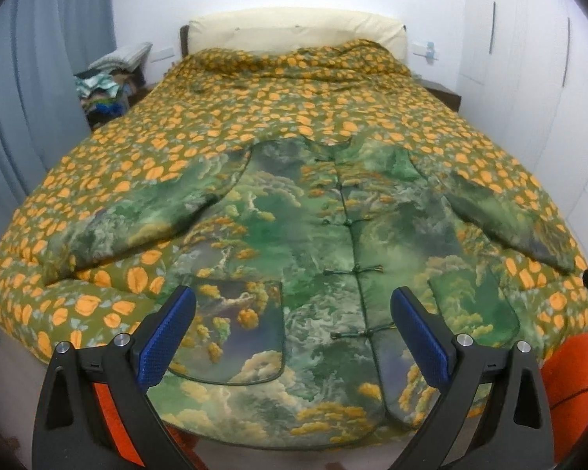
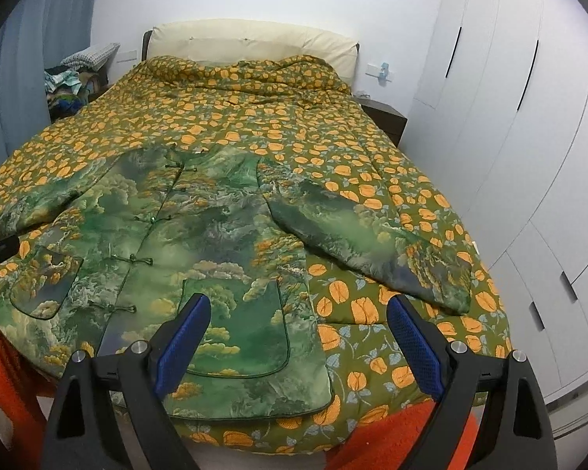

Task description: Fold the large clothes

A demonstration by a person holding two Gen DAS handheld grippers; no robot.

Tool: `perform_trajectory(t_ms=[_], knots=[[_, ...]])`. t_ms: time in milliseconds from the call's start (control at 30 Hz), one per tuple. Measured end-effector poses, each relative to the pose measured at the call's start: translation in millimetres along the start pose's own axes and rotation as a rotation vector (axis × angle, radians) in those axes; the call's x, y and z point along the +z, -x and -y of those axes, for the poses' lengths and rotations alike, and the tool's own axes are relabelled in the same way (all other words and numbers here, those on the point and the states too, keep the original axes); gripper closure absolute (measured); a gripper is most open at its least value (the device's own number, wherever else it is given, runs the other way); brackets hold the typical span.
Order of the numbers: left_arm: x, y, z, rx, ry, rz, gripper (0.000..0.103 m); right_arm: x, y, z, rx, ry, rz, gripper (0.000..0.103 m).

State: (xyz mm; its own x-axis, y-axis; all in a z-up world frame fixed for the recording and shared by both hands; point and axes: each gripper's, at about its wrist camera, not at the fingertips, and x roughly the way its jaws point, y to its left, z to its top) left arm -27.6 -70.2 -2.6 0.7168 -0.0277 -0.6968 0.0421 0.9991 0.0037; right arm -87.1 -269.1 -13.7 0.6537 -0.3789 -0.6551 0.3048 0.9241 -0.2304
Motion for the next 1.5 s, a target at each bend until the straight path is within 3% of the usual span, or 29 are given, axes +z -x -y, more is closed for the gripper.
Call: perform_trajectory(t_ms=[567, 1500], knots=[[-5.9, -8.1, -0.8, -0.002, -0.001, -0.061, 0.002, -3.2, -12.3, -6.0, -0.03, 0.04, -0.047, 0.013], [-10.4, -13.2, 5.8, 0.008, -0.033, -0.091, 0.002, -10.6, -21.5, -4.3, -0.046, 0.045, -0.083, 0.013]])
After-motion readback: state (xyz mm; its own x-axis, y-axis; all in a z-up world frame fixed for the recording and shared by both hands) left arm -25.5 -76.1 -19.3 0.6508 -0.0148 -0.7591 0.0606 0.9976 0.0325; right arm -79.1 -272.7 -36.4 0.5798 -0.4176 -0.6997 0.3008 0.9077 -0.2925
